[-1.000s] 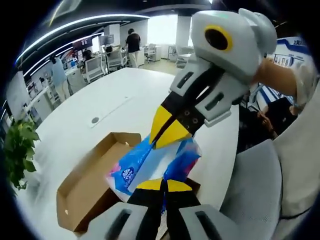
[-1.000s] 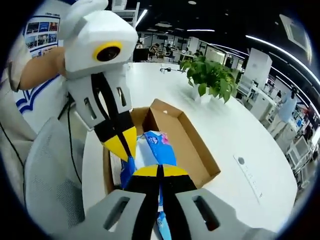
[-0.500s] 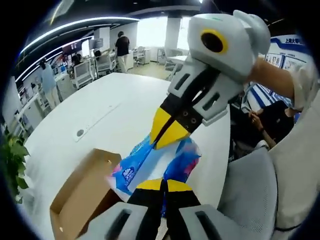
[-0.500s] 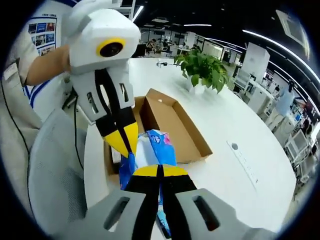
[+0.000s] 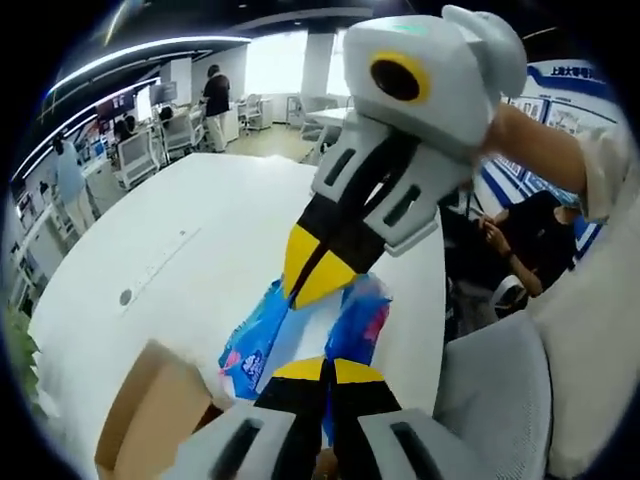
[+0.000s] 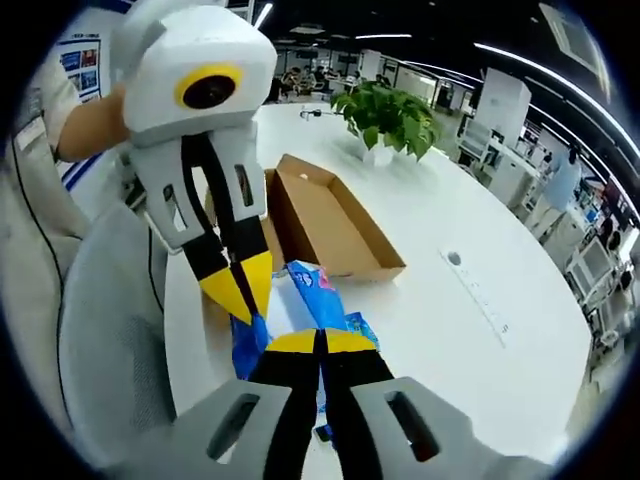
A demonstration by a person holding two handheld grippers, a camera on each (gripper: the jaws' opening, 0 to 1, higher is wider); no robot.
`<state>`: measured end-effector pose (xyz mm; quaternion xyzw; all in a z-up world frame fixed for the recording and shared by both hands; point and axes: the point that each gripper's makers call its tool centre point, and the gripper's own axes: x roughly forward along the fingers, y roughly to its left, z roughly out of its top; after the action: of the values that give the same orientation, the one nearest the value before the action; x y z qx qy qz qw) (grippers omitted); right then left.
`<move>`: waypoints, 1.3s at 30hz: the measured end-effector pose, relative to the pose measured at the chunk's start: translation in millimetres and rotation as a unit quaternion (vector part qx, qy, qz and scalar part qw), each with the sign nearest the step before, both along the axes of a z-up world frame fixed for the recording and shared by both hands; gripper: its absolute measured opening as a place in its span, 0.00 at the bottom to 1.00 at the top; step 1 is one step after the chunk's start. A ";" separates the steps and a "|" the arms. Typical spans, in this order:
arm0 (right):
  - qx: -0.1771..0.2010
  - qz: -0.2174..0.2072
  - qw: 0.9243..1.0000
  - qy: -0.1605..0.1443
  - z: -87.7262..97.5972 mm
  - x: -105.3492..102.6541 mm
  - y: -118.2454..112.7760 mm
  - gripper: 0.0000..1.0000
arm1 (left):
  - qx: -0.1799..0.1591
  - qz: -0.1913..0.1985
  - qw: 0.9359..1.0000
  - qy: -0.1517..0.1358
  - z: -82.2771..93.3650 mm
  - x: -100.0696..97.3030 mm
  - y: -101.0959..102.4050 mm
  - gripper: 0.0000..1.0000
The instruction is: Operate the shoe box by opening the lid, removing the specified soft item, and placing it in the target area until the item is outside and the box remains undamaged.
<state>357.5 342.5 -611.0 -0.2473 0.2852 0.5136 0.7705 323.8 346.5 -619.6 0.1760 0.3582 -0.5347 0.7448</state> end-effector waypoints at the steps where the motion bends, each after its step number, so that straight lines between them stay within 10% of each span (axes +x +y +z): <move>1: -0.002 -0.002 1.000 0.000 -1.0 0.7 -3.5 0.00 | 0.000 -0.002 1.000 0.000 -1.0 0.9 -3.2 0.00; 39: -0.082 0.023 0.996 -0.008 -41.5 41.7 -139.1 0.00 | -0.060 -0.051 0.995 0.060 -39.0 34.2 -136.1 0.00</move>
<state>399.2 203.4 -652.4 -0.3203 0.3143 0.5043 0.7378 357.9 210.5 -658.6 0.1160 0.3601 -0.6021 0.7031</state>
